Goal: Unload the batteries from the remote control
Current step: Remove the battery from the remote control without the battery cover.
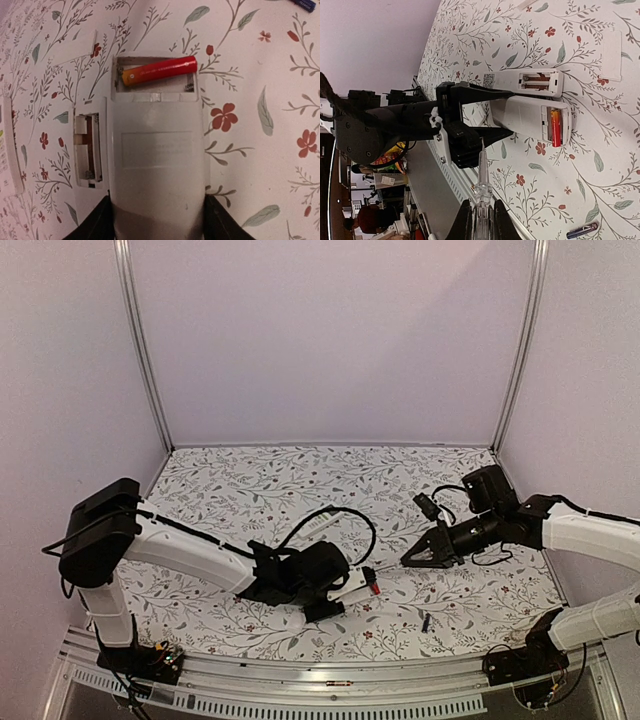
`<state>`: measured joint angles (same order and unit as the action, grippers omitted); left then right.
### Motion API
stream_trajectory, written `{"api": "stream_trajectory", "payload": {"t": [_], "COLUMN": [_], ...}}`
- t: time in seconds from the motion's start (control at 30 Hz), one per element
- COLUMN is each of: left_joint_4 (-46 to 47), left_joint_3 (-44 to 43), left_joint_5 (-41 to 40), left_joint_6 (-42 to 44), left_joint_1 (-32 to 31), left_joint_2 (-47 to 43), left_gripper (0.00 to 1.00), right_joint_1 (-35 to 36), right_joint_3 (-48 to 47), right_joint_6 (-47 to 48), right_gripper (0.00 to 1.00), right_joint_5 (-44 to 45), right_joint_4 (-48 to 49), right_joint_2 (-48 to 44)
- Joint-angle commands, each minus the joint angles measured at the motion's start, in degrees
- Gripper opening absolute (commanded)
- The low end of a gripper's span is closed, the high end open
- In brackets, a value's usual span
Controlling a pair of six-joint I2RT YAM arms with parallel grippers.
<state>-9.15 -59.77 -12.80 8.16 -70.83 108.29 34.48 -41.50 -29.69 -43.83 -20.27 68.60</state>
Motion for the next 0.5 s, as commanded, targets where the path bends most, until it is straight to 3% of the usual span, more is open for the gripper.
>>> {"api": "stream_trajectory", "payload": {"t": [0.0, 0.47], "left_joint_4": [-12.13, -12.13], "left_joint_3": [4.13, 4.13], "left_joint_5": [0.58, 0.58], "left_joint_6": [0.76, 0.76], "left_joint_1": [-0.25, -0.27], "left_joint_2": [6.17, 6.36], "left_gripper": [0.42, 0.42], "right_joint_1": [-0.2, 2.44], "right_joint_3": [0.44, -1.31], "right_joint_6": [0.68, 4.81], "right_gripper": [0.0, 0.0], "right_joint_5": [3.75, 14.45], "right_joint_4": [0.19, -3.21], "right_joint_2": [-1.3, 4.88]}}
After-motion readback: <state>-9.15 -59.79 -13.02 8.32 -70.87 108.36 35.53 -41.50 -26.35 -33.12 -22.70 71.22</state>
